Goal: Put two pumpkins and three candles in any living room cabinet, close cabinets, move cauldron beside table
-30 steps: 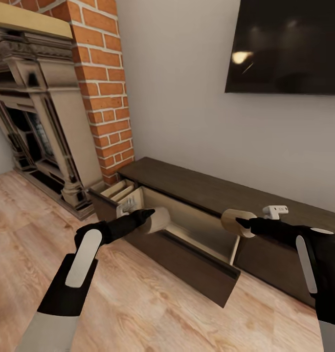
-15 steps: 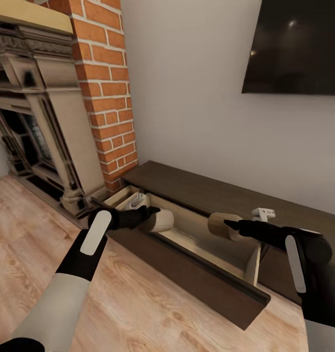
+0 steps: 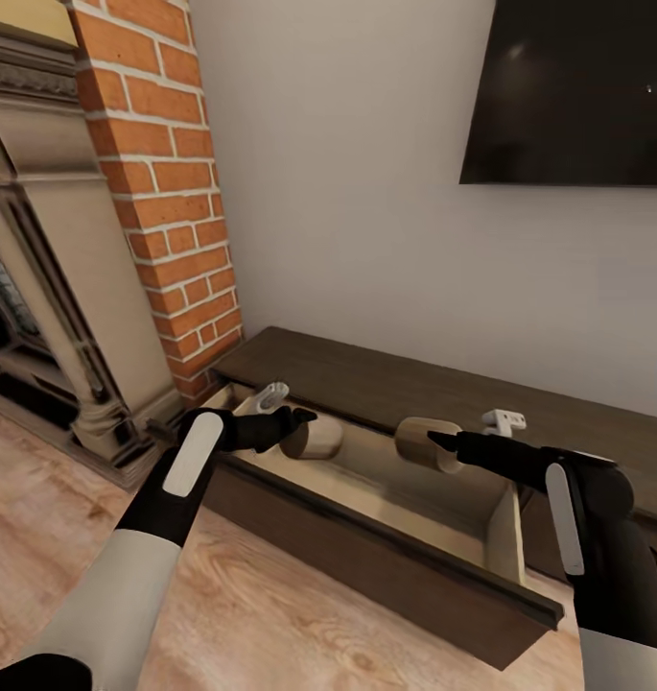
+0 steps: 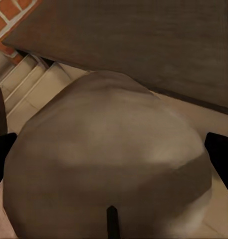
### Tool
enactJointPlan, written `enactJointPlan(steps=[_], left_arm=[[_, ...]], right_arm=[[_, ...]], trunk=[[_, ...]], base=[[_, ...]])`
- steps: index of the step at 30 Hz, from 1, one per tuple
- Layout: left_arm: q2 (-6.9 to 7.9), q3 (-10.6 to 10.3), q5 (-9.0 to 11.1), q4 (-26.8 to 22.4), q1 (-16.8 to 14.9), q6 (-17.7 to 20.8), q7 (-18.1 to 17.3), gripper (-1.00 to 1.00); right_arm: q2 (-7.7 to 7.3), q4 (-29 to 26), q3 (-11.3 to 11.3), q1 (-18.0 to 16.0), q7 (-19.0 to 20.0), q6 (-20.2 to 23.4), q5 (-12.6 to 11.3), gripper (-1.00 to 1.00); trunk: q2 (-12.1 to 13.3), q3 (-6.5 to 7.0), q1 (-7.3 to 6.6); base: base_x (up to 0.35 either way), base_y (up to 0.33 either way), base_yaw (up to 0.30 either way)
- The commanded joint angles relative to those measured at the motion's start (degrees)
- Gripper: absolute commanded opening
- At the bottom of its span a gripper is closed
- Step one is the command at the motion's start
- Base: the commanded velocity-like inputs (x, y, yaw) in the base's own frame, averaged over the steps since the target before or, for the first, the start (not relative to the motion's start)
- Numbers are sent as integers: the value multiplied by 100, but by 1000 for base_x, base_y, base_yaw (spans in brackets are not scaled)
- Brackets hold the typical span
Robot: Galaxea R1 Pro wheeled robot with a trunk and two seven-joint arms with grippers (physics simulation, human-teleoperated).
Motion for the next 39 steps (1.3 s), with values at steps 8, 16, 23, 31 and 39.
enactJointPlan(steps=[8,16,23,31,39], left_arm=[[-51,-69,80,44,15,-44,82,-100],[-89,-202,67,94,16,-59,96,-100],[-62,-197,69,196,18,-60,87,-100],[-29,-183,81,281,20,-39,67,-100],[-29,-203,71,291,27,-63,81,-100]], right_arm=[[23,34,-19,-1,-21,42,-45,-100],[165,51,-29,15,-31,42,-33,-100],[179,58,-24,24,-35,42,-18,-100],[259,89,4,69,-41,42,7,-100],[263,308,2,58,-224,42,16,-100]], trunk=[[-2,-5,1],[-2,-5,1],[-2,-5,1],[-2,-5,1],[-2,-5,1]], base=[[154,121,-276],[15,9,-276],[1,0,-274],[0,186,-247],[0,47,-229]])
